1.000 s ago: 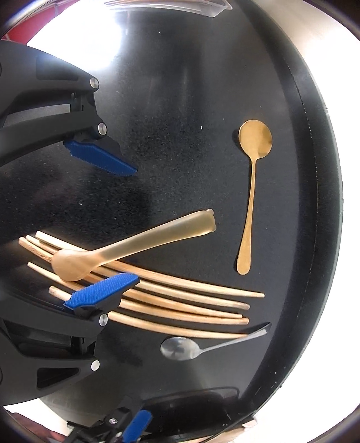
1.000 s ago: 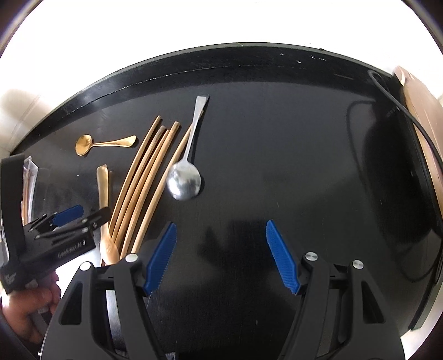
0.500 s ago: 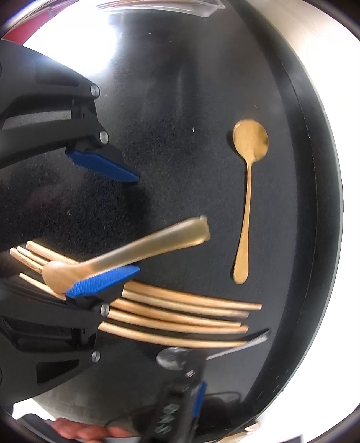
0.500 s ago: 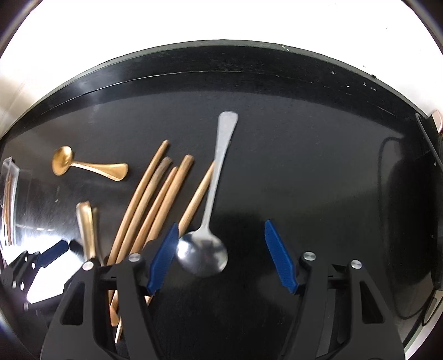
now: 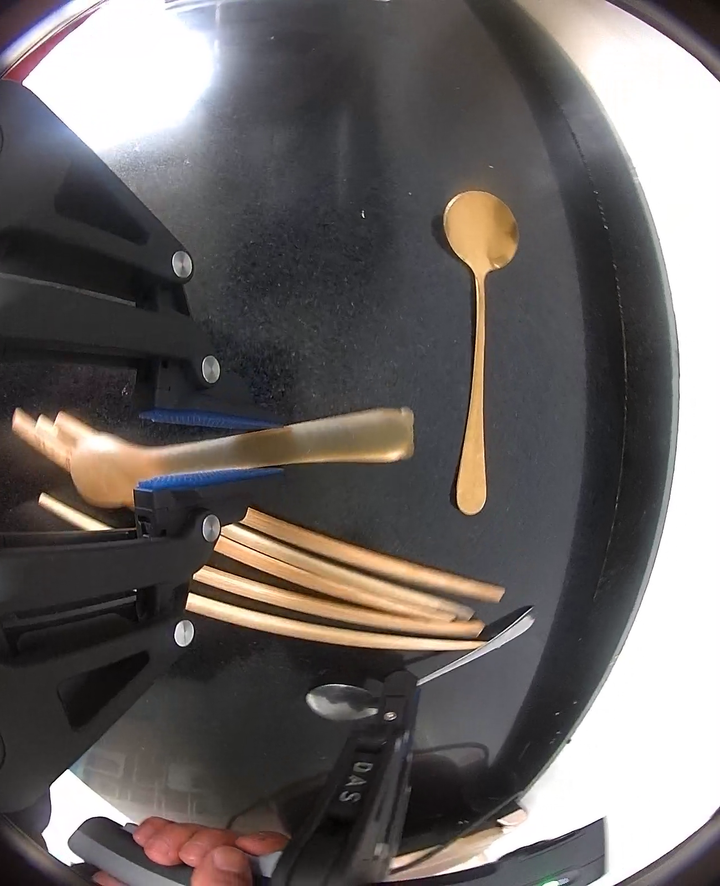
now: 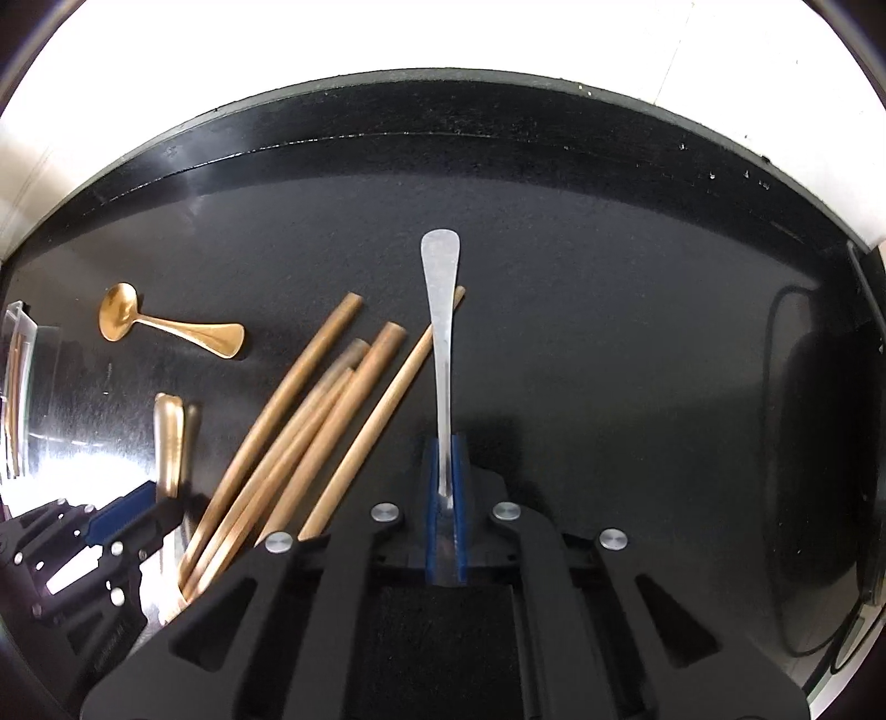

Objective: Organize utensils
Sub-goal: 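Grasp the gold fork with the left tool while the right tool grasps the silver spoon, then carry gold fork and silver spoon into the clear container and open both tools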

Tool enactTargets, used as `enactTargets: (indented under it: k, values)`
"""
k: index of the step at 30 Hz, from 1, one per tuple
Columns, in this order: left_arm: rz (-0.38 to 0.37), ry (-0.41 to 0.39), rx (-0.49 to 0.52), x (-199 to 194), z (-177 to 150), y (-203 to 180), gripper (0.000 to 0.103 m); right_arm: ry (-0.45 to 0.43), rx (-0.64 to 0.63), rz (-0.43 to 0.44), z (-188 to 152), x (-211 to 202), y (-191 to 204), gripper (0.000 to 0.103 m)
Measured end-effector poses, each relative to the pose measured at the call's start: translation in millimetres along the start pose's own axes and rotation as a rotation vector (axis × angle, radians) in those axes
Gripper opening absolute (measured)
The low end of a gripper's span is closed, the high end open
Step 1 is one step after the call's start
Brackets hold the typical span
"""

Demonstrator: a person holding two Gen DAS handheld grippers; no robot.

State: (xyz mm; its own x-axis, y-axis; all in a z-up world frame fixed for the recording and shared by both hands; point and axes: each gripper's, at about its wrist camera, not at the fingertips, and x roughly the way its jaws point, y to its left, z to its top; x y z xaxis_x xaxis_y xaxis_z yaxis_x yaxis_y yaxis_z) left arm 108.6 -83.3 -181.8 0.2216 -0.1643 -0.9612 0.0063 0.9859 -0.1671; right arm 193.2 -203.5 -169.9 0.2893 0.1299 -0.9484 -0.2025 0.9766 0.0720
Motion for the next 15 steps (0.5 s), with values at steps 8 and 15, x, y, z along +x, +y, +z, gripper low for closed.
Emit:
enactTargets:
  k: [8,15]
  values:
    - [-0.015,-0.061,-0.024,-32.2,-13.7,20.4,0.012,-0.059,0.028,0.021,-16.1,-36.2,-12.8,0.005]
    - [-0.024,-0.099,-0.044,-70.7,-29.3,46.1,0.012,-0.105,0.026,0.045,-28.0,-70.4,-3.6,0.005]
